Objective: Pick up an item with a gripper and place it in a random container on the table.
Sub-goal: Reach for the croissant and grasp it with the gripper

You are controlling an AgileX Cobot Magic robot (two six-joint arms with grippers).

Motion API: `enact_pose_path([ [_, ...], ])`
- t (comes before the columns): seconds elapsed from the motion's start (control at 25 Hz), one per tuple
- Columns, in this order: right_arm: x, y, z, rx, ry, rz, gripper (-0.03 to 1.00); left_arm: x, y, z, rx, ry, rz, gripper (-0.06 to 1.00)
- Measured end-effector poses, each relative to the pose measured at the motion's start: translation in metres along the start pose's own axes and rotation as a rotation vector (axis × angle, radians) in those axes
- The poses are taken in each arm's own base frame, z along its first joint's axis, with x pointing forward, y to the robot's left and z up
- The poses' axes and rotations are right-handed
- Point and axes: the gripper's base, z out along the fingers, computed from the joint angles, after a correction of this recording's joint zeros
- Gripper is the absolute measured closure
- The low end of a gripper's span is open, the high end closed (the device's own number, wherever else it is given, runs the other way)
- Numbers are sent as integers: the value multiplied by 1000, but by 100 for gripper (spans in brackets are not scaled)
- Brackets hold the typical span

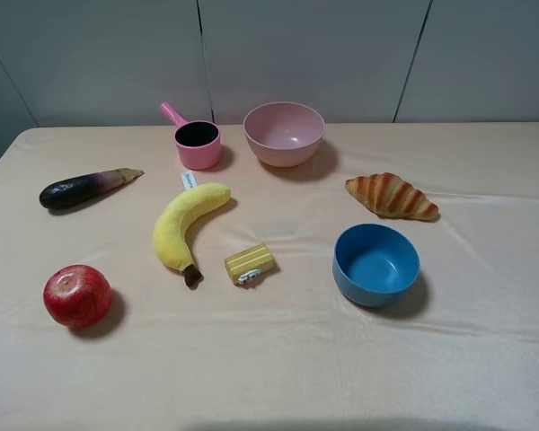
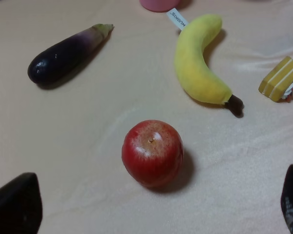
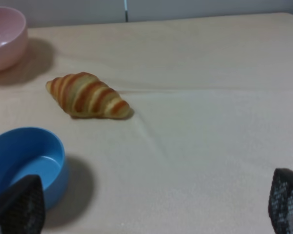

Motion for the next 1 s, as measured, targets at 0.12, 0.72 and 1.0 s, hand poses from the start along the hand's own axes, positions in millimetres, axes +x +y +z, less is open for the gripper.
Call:
enact_pose_path([
  [0.12, -2, 0, 3, 1, 23, -9, 27, 0, 0, 0, 0, 0, 0, -5],
  [0.72, -73, 4, 51, 8, 221, -39, 27, 0, 0, 0, 0, 0, 0, -5],
  [1.0, -103, 6, 96, 5, 320, -79, 27, 0, 0, 0, 0, 0, 0, -5],
])
